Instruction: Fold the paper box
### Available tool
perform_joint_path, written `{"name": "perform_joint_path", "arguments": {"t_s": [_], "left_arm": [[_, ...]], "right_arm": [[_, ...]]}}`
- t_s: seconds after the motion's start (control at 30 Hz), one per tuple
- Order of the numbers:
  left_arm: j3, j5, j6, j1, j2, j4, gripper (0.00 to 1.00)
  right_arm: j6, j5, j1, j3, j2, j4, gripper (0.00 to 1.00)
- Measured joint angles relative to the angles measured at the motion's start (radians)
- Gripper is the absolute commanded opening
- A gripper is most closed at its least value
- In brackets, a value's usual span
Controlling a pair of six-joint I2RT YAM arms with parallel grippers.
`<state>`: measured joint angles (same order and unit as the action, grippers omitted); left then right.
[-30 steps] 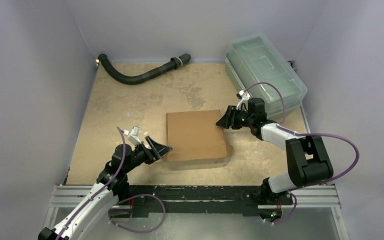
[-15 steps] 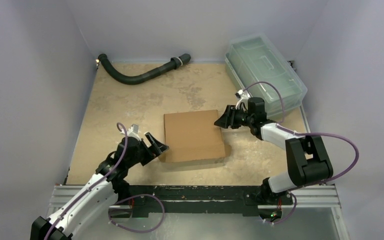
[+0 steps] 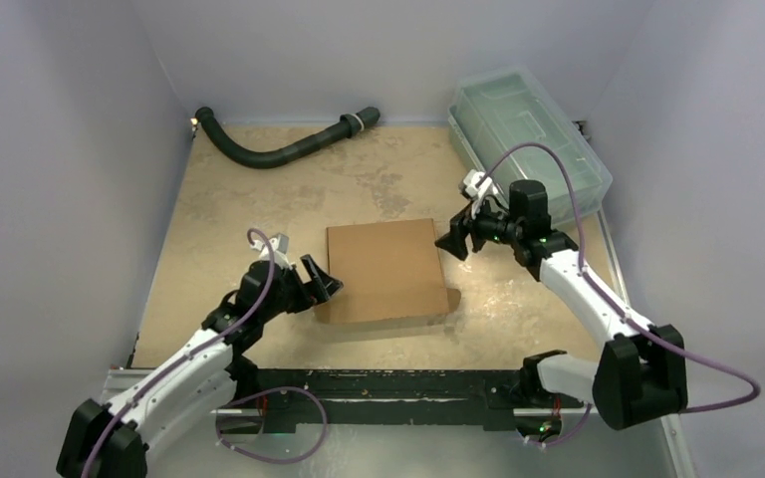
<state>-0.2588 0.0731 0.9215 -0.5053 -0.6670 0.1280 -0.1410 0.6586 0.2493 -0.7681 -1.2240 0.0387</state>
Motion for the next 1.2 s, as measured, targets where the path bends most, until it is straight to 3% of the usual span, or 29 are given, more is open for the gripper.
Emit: {"name": "perform_joint_path", "arguments": {"t_s": [0.1,0.27,0.4,0.57,0.77,0.87,0.93,1.0,1.2], "left_arm": [[-0.022,0.001,-0.041,0.004,-0.125,-0.07,0.84],[-0.057,0.014,-0.094,0.061,-0.265,-0.158,0.77],[-0.065,0.034,-0.107,0.105,-0.336,-0.23,0.7],[-0.065,0.066,-0.114,0.118,-0.415,-0.291,0.6],[-0.094,0.099,-0.114,0.143,-0.439,-0.314,0.59],[-0.129,0.102,-0.116,0.152,-0.44,-0.303,0.46],[-0.171,0.085,-0.126,0.152,-0.44,-0.26,0.33],[-0.23,0.051,-0.14,0.152,-0.446,-0.187,0.27],[-0.372,-0.024,-0.183,0.153,-0.491,-0.027,0.22]], "right_arm": [[-0.28,0.082,0.0,-0.039,0.048,0.151,0.98],[-0.707,0.222,0.01,-0.002,0.125,0.364,0.99],[-0.851,0.259,0.034,0.048,0.164,0.432,0.99],[-0.92,0.261,0.063,0.049,0.151,0.449,0.99],[-0.937,0.257,0.079,0.05,0.144,0.448,0.99],[-0.937,0.256,0.079,0.05,0.144,0.448,0.99],[-0.937,0.256,0.079,0.05,0.144,0.448,0.99],[-0.937,0.256,0.079,0.05,0.144,0.448,0.99],[-0.937,0.255,0.082,0.05,0.144,0.448,0.99]]}}
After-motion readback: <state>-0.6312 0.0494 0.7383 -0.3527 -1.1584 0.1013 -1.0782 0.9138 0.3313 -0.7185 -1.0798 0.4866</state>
